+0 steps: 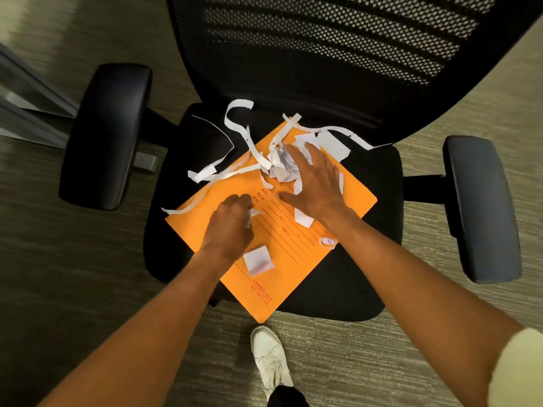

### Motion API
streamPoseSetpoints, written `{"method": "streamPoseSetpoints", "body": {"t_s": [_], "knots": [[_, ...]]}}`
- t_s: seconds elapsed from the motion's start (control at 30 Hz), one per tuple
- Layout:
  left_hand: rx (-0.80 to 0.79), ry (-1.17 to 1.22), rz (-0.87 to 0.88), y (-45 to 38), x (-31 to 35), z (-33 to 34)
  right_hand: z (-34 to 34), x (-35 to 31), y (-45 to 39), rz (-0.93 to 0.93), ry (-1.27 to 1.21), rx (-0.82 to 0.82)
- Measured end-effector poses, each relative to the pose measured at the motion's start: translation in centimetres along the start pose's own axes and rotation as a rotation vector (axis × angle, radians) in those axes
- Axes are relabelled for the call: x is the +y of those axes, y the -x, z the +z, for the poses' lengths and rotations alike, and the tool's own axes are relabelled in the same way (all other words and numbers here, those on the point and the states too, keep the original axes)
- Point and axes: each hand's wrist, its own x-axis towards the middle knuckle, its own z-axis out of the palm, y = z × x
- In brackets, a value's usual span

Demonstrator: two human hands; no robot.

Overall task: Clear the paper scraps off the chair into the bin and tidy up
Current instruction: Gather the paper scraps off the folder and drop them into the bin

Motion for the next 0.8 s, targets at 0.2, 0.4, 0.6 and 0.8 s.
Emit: {"method": "streamPoseSetpoints", "body": {"t_s": [0.2,0.4,0.6,0.8], "knots": [[0.126,-0.04,-0.029,-2.1,-2.0,-3.4,0.9,-2.1,-0.4,-0.063,-0.072,0.063],[0.068,-0.108,0.005,-4.3,-0.8,-4.1,1.3,-2.7,1.1,-0.064,-0.114,0.081],[-0.089,-0.215,0.192,-5.0,0.6,-2.3,0.7,-1.1,3.3,-0.04,-0.189,0.078],[-0.099,-0.25,0.243,-4.4,1.0,-0.1,0.2,0.5,5.1,0.017,-0.246,0.12]]}}
